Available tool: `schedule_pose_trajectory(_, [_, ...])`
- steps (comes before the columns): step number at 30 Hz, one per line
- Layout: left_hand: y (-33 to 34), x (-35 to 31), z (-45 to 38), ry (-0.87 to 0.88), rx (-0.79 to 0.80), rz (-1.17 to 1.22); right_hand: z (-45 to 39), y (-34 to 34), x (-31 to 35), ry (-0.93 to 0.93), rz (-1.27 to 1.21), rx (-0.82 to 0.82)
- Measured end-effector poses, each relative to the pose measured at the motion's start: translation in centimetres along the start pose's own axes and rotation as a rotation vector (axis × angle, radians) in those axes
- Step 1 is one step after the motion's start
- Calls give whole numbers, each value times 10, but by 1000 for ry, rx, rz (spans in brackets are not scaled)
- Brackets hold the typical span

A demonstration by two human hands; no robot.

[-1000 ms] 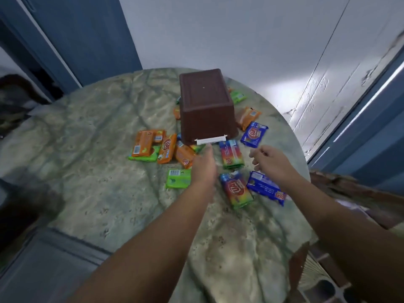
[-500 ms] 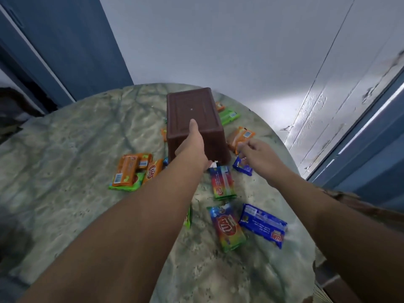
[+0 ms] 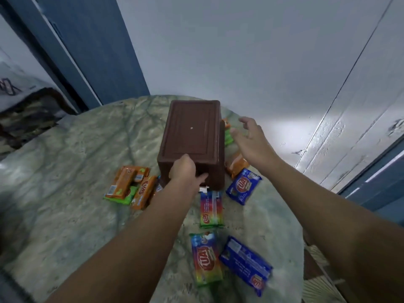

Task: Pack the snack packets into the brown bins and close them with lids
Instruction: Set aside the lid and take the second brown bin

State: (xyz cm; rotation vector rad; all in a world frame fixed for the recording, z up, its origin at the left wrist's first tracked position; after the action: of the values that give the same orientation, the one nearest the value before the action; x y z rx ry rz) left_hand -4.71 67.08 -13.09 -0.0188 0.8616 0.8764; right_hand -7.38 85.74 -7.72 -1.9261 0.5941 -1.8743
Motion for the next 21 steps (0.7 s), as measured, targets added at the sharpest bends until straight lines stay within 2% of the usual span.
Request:
schedule_pose_trajectory(3, [-16, 12, 3, 43, 50, 32, -5, -10, 16, -35, 47, -5])
schedule_pose_trajectory(8, [-39, 15, 45, 160, 243, -136, -4, -17, 36, -92, 80, -33])
schedule_pose_trajectory(12, [-56, 14, 77, 256, 370, -242, 11, -23, 43, -23, 230, -92])
schedule_pose_trajectory(18, [-102, 10, 90, 409, 439, -461, 60, -26, 44, 129, 164, -166])
schedule_pose_trajectory(21, [-134, 2, 99, 510, 450, -483, 92, -19, 51, 156, 68, -204])
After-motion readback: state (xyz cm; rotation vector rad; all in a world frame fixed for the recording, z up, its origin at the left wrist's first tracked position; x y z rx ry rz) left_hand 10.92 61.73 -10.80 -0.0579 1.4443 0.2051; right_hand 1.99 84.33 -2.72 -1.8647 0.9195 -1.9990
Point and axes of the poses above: each hand's wrist, its own z-axis away from the middle knuckle, its own y-axis out of the palm, x = y × z, the point moved 3 cm from there along -z, towards the middle knuckle, and after that the axes turned 9 degrees about z, right-handed, at the moved point
